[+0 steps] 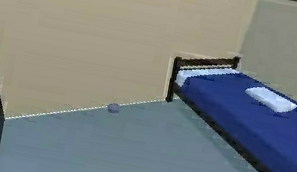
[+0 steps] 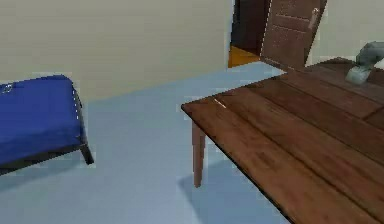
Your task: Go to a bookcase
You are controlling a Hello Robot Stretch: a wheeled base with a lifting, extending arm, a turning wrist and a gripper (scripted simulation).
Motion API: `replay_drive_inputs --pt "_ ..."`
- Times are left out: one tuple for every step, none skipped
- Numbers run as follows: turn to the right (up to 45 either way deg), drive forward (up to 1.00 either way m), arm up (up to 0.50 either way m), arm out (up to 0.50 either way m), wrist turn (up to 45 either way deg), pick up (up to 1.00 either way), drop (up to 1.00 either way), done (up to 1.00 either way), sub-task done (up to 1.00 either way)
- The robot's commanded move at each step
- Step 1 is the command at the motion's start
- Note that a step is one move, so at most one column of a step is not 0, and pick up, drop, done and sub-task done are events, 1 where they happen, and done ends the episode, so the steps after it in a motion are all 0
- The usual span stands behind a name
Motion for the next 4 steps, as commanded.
replay_drive_inputs --pt "45.0 0.00 0.00 0.00 0.0 0.00 0.00 0.00 0.00" --pt "15.0 0.00 0.00 0.00 0.0 0.00 0.00 0.00 0.00" --pt "0.0 1.00 0.00 0.00 0.0 0.00 0.00 0.00 0.00" --pt "18.0 0.00 0.00 0.00 0.0 0.00 0.00 0.00 0.00"
